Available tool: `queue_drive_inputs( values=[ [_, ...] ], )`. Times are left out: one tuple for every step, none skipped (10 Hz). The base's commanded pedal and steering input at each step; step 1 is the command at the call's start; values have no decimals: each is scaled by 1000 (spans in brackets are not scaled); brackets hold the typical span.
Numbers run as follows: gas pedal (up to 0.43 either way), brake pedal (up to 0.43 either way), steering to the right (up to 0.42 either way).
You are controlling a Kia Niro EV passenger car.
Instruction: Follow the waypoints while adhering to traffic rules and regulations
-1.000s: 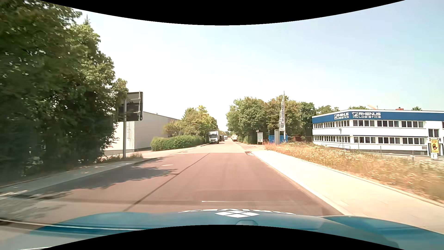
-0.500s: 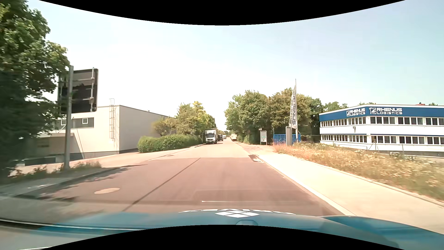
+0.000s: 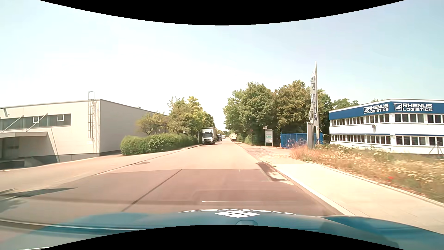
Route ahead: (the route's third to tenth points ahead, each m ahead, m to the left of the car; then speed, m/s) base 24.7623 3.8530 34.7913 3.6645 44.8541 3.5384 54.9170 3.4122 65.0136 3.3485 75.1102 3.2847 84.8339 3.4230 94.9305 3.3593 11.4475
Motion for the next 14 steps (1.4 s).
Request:
queue_drive_inputs(
  values=[
    [0,0,-4],
    [0,0,-4],
    [0,0,-6],
    [0,0,-7],
    [0,0,-6],
    [0,0,-7],
    [0,0,-7],
    [0,0,-7],
    [0,0,-7],
    [0,0,-8],
    [0,0,-7],
    [0,0,-6],
    [0,0,-6],
    [0,0,-6]
  ],
)
